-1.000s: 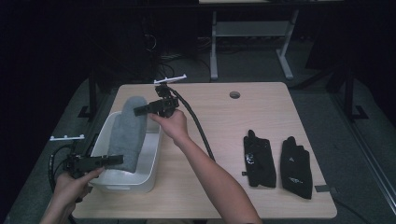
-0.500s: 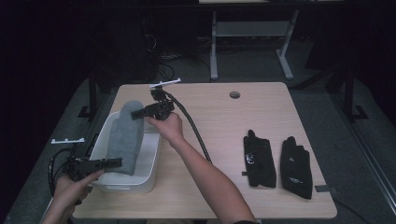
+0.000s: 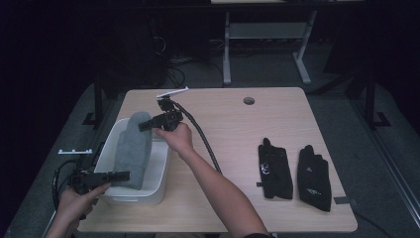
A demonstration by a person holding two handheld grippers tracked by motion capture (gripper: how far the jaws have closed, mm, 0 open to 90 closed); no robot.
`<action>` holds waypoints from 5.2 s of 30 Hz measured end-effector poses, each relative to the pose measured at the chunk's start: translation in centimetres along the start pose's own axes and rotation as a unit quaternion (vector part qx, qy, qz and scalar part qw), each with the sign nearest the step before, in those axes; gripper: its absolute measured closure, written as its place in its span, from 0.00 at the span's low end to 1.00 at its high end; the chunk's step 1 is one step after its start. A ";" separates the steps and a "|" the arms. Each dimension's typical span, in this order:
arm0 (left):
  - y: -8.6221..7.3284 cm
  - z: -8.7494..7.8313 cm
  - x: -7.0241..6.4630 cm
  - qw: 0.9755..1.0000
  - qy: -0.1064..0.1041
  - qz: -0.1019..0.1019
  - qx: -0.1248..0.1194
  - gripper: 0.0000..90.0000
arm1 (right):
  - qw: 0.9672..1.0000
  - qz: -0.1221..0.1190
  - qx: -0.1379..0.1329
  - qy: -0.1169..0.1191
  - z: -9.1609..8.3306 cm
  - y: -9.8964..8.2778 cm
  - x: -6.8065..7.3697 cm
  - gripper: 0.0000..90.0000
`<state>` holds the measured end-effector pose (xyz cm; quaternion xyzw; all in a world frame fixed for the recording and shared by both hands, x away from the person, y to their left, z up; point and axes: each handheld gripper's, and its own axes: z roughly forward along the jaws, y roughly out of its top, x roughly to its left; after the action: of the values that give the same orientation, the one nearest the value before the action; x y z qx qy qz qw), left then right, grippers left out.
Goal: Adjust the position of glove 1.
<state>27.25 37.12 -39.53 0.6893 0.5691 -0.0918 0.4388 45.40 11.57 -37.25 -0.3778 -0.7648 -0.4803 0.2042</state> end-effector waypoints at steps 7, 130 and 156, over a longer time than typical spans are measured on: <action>-0.2 0.1 0.0 1.000 0.007 0.000 0.009 0.44 | 1.000 -0.002 0.011 -0.005 0.6 -0.4 -0.2 0.77; 4.3 8.1 -12.4 0.991 -0.037 0.131 0.010 0.33 | 0.997 -0.001 -0.059 -0.040 -17.2 -4.8 -4.8 0.48; 4.1 13.0 -16.2 0.982 -0.081 0.164 0.042 0.32 | 0.994 0.010 -0.085 -0.073 -23.7 -8.2 -6.0 0.46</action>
<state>30.18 16.63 -35.16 0.7813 0.4061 -0.0978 0.4638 41.66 -13.89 -35.29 -0.4358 -0.7304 -0.5122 0.1197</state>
